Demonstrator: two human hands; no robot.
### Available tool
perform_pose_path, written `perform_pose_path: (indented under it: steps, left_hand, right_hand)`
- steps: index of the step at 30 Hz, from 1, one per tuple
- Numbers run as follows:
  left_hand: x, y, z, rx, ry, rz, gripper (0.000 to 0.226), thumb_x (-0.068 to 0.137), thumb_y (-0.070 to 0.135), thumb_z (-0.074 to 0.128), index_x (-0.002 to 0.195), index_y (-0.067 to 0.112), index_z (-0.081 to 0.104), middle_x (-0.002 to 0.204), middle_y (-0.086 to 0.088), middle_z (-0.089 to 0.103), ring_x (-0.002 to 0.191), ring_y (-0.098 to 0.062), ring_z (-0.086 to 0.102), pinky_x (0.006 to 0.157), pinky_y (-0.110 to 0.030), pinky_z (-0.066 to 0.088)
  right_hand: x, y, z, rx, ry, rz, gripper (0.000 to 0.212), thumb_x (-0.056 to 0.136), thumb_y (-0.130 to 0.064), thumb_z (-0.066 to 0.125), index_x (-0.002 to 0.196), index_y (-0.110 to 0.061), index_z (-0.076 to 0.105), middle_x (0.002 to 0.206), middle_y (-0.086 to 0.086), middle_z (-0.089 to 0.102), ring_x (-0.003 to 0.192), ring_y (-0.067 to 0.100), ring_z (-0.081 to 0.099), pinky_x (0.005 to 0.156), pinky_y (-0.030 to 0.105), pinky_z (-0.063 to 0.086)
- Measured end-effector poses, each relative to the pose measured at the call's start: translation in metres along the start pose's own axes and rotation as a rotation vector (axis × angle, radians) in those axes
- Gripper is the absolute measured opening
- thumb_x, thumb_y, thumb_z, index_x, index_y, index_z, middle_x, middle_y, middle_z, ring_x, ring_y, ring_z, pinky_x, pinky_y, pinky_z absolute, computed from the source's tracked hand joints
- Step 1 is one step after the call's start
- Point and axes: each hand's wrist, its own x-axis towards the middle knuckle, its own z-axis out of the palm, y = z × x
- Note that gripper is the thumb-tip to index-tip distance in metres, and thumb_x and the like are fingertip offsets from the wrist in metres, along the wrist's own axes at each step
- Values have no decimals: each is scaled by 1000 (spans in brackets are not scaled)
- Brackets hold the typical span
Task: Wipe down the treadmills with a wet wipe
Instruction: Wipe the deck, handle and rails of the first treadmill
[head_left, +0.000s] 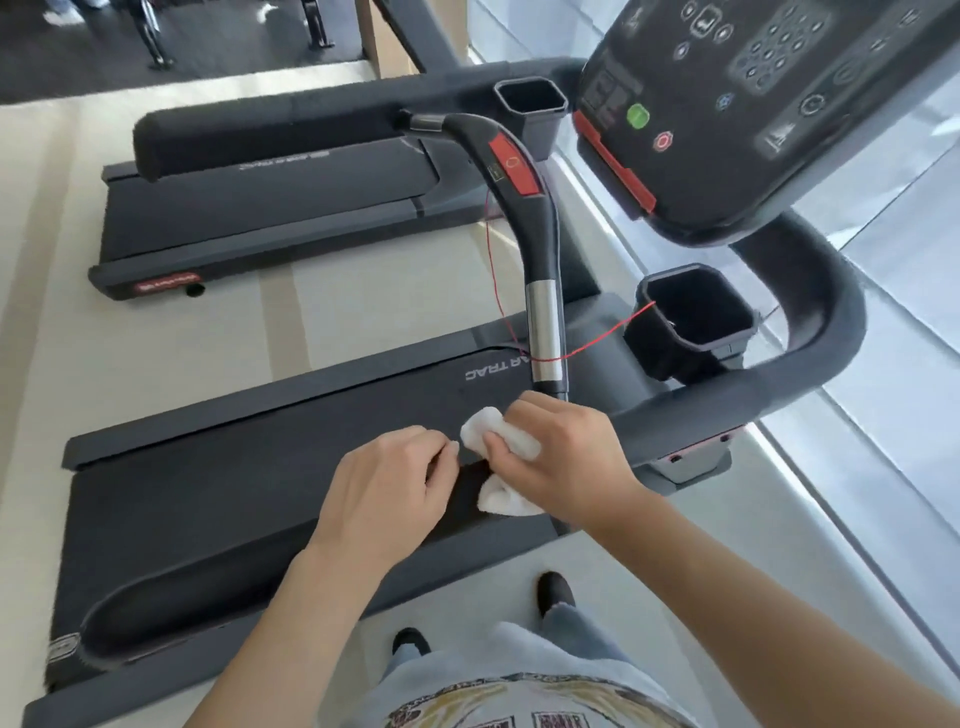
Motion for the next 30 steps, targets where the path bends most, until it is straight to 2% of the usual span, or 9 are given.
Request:
perform_pose_path:
  steps: [4, 6, 9, 11, 15, 18, 21, 25, 30]
  left_hand:
    - [31, 25, 12, -110, 50, -21, 22, 106, 33, 50, 97, 29, 70, 82, 18, 60, 72, -10, 54, 67, -32, 50]
    - [46, 35, 18, -153, 71, -26, 20, 106, 30, 52, 109, 27, 72, 95, 19, 67, 82, -7, 58, 73, -30, 51]
    - [70, 47, 24, -186, 75, -52, 28, 107, 31, 51, 126, 24, 70, 114, 15, 69, 98, -7, 63, 81, -28, 51]
    - [85, 52, 23, -199, 80, -70, 30, 106, 31, 52, 131, 25, 67, 116, 15, 69, 102, -8, 63, 85, -31, 54]
    - [120, 54, 19, -213, 85, -110, 30, 105, 30, 53, 131, 26, 66, 113, 15, 67, 104, -10, 63, 89, -35, 55]
    - [147, 54, 18, -287, 88, -167, 31, 105, 26, 55, 135, 26, 63, 117, 14, 68, 108, -12, 64, 95, -39, 55]
    - [161, 51, 21, -442, 79, -219, 37, 104, 25, 59, 140, 29, 59, 111, 17, 69, 108, -7, 65, 97, -35, 55]
    - [162, 37, 35, -487, 11, -212, 29, 99, 30, 63, 127, 40, 62, 106, 21, 69, 106, 1, 63, 97, -35, 54]
    - [167, 40, 41, -535, -39, -120, 20, 97, 33, 65, 116, 38, 65, 109, 23, 69, 110, 0, 62, 97, -24, 48]
  right_hand:
    - [8, 36, -25, 19, -8, 53, 34, 88, -41, 61, 69, -25, 38, 63, -8, 38, 53, 15, 37, 47, 28, 35]
    - [13, 45, -31, 31, -33, 48, 33, 87, -42, 60, 71, -29, 35, 64, -11, 35, 54, 14, 36, 49, 24, 32]
    - [24, 55, -37, 65, -63, 43, 34, 88, -42, 61, 69, -25, 39, 63, -11, 34, 54, 16, 36, 51, 22, 29]
    - [41, 61, -44, 115, -59, 47, 37, 90, -40, 64, 67, -19, 44, 62, -10, 37, 54, 17, 38, 50, 25, 32]
    - [92, 73, -57, 150, -41, 54, 36, 92, -39, 69, 72, -12, 56, 66, -8, 49, 58, 17, 48, 53, 32, 41]
    - [136, 82, -53, 134, -76, 82, 41, 91, -43, 74, 76, -10, 54, 69, -4, 51, 63, 21, 51, 56, 37, 43]
    - [166, 90, -33, 25, -87, 57, 43, 89, -48, 74, 80, -13, 51, 75, -4, 51, 63, 20, 50, 54, 36, 38]
    - [161, 98, -5, -133, -70, -128, 34, 88, -42, 75, 82, -19, 52, 75, -6, 45, 56, 18, 44, 48, 30, 37]
    - [177, 109, 3, -122, 42, -107, 34, 85, -38, 73, 71, -17, 50, 65, -4, 45, 51, 20, 41, 46, 26, 35]
